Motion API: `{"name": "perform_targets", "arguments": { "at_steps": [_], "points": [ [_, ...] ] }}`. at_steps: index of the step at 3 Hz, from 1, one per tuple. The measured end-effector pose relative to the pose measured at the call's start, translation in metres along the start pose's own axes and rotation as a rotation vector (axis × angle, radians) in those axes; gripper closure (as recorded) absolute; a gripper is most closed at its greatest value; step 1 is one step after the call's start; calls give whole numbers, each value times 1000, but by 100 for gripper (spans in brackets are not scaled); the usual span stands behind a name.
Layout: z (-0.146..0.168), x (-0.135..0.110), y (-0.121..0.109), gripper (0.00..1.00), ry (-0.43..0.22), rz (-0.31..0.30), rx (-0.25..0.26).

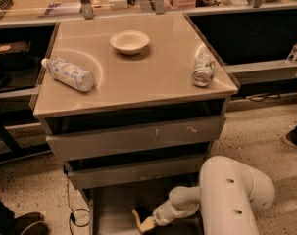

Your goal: Place sponge into bottom drawer

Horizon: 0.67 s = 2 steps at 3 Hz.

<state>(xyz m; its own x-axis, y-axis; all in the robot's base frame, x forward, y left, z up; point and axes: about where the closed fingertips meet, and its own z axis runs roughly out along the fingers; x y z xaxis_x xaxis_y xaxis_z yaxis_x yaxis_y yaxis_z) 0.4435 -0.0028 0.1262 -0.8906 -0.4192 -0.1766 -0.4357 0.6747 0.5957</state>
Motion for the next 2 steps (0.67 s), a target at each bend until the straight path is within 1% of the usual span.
{"name": "perform_targets", "arguments": {
  "at_steps": [1,2],
  "points": [
    [0,0,0,0,0,0,0],
    [0,0,0,0,0,0,0]
  ]
}}
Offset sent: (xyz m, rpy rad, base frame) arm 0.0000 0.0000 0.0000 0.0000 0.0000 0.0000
